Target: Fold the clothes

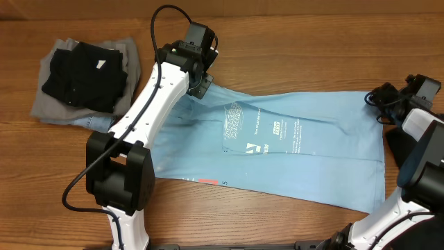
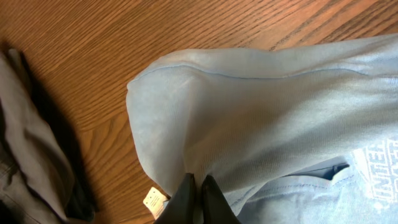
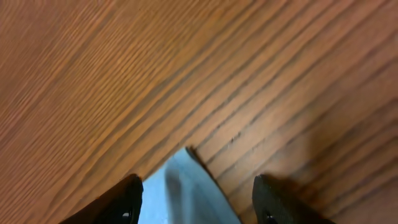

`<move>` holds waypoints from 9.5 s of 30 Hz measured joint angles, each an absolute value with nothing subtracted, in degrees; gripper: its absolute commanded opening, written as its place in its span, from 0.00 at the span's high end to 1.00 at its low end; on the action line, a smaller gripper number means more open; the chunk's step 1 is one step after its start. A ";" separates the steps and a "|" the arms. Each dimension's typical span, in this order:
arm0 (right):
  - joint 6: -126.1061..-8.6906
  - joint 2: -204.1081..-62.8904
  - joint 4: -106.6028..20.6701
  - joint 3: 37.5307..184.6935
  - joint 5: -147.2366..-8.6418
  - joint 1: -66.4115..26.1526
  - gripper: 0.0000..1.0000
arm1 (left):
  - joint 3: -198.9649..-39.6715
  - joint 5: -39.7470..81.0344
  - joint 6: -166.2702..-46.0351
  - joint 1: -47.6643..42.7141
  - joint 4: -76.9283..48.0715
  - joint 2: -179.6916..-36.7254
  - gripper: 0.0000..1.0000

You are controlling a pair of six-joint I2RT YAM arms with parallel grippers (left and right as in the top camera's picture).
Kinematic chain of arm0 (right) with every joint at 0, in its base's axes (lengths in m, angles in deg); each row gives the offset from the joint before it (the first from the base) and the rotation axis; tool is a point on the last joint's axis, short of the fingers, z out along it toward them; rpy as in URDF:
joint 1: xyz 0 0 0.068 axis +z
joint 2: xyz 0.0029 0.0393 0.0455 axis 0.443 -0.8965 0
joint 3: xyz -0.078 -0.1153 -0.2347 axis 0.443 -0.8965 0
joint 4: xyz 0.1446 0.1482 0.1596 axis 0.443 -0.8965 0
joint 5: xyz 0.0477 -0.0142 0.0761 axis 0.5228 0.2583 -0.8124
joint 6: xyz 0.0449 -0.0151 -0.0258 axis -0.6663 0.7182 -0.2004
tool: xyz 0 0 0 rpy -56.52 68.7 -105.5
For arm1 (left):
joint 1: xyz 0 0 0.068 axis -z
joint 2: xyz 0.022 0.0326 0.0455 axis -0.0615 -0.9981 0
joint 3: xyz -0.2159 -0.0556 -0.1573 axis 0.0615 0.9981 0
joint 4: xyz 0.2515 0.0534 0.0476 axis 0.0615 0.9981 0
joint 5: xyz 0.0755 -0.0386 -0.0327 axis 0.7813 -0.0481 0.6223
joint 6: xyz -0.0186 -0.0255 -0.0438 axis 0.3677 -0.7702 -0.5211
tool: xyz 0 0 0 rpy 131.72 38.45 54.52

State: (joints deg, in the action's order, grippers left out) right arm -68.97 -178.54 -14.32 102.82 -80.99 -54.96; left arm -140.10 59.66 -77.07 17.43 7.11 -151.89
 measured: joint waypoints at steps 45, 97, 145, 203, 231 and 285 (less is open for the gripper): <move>-75.00 -164.04 -43.98 103.56 -83.04 -61.21 0.96 | -140.43 56.75 -82.08 17.47 24.36 -150.34 0.89; -77.43 -160.70 -63.35 103.65 -79.52 -62.83 0.96 | -140.89 48.07 -83.30 14.47 28.14 -149.07 0.96; -60.27 -136.72 -79.94 110.03 -104.72 -60.95 0.44 | -143.21 43.72 -89.31 8.16 39.39 -139.72 0.46; -80.47 -150.01 -69.31 90.49 -68.35 -57.76 0.92 | -113.11 43.44 -89.46 12.44 25.06 -140.24 0.61; -84.23 -150.12 -61.60 87.21 -72.44 -62.65 0.87 | -113.11 42.92 -89.46 12.44 25.03 -140.24 0.60; -64.80 -140.15 -64.64 93.44 -102.54 -62.63 0.47 | -108.43 48.12 -79.06 37.56 8.31 -140.39 0.51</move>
